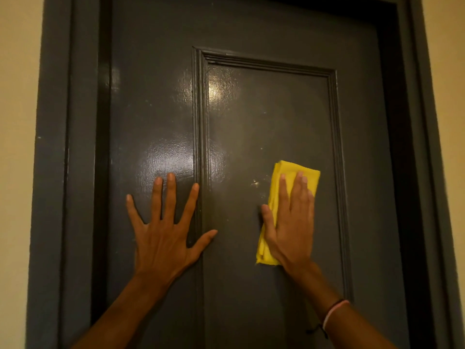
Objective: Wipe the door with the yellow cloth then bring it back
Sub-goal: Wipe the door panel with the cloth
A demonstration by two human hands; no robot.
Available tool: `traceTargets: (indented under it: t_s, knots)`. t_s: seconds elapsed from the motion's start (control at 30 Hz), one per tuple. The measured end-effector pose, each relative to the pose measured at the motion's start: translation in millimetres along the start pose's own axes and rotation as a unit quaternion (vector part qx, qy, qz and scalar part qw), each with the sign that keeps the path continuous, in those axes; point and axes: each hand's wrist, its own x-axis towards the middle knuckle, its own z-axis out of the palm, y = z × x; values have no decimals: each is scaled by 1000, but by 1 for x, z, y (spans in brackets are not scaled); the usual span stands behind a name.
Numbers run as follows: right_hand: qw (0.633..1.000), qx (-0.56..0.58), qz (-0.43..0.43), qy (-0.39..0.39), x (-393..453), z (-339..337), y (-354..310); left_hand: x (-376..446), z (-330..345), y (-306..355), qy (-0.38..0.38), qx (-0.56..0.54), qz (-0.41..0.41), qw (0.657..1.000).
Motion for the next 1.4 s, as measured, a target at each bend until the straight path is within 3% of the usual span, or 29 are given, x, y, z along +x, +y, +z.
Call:
traceTargets:
  t_s: [0.17,0.33,0.4,0.6,0.77,1.1,1.27,1.4]
  knots:
    - [991,13,-131,-18,11,8,-50,-3,-1,0,3,-2,2,1000]
    - [984,22,-178,-20,12,8,-39,-3,0,-1,6,10,5,1000]
    - [986,8,-167,-19,12,6,-20,-4,0,-1,8,16,6,1000]
    - [999,0,-32,-20,9,-8,67,-4,3,0,11,21,-2,1000]
    - [1000,-13,3,-19,9,-5,60,-4,4,1,20,15,0,1000]
    - [986,34,-157,-46,-5,8,-62,-5,2,0,24,-4,5,1000]
    - [981,25,-188,-41,-4,5,-41,-10,4,-5,18,-2,15,1000]
    - [992,2,-122,-31,-4,1,5,-16,4,-8,15,2,22,1000]
